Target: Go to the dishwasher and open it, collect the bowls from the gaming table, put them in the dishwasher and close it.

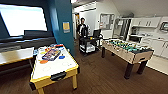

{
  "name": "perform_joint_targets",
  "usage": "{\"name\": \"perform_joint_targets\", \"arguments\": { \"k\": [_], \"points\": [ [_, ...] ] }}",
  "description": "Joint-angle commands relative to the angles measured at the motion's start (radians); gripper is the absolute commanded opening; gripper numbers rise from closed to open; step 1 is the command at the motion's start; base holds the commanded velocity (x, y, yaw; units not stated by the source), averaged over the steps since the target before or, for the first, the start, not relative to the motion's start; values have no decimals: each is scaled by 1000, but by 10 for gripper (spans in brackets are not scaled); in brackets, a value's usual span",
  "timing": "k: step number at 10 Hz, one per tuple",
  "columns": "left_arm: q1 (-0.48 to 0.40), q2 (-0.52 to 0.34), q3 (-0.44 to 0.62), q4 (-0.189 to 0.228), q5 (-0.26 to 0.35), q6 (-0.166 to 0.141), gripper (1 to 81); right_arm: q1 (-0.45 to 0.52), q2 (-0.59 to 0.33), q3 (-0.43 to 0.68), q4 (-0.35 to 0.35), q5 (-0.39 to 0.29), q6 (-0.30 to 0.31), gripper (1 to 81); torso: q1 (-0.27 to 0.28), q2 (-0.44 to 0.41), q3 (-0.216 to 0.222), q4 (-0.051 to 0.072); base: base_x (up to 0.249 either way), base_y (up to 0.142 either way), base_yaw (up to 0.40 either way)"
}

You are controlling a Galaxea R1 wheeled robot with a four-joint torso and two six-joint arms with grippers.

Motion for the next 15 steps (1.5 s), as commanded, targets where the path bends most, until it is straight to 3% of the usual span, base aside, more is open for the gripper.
{"name": "perform_joint_targets", "arguments": {
  "k": [1, 15],
  "points": [
    [-42, -19, -1, 3, 44, 5, 10, 31, -10, -1, -11, -28, 0, 10, 0, 0, 0, 0, 0, 0, -387],
    [-44, -16, -12, 3, 44, 5, 10, 27, -9, -2, -9, -30, 0, 10, 0, 0, 0, 0, 0, 0, -387]
  ]
}}
